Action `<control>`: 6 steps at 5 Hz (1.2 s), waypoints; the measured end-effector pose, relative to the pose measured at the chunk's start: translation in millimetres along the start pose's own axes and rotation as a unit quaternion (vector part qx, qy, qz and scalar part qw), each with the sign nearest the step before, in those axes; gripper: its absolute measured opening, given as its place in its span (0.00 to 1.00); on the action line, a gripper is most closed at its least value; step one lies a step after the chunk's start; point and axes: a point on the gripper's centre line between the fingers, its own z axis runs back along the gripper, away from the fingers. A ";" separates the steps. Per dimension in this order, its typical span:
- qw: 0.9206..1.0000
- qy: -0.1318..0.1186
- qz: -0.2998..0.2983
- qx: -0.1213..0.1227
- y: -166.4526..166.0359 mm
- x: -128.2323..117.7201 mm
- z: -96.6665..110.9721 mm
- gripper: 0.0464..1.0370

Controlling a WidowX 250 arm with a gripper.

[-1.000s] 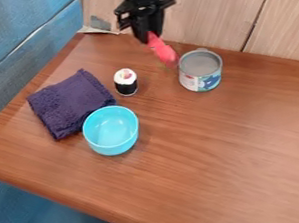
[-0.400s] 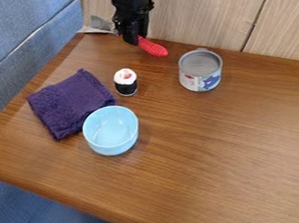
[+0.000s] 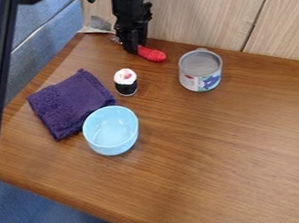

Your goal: Moved the red fork to the upper left side of the table

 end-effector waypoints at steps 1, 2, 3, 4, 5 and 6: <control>1.000 0.012 0.006 -0.008 2.4 0.1 -3.0 0.59; 1.000 0.009 0.012 -0.012 6.4 -0.7 -1.9 0.86; 1.000 0.012 0.011 -0.020 9.3 -3.3 -1.0 0.97; 1.000 0.019 0.006 -0.021 11.9 -7.4 -0.3 0.96; 0.999 0.029 -0.001 -0.032 8.6 -9.6 1.0 0.96; 0.998 0.012 -0.012 -0.059 0.6 -2.2 24.8 0.96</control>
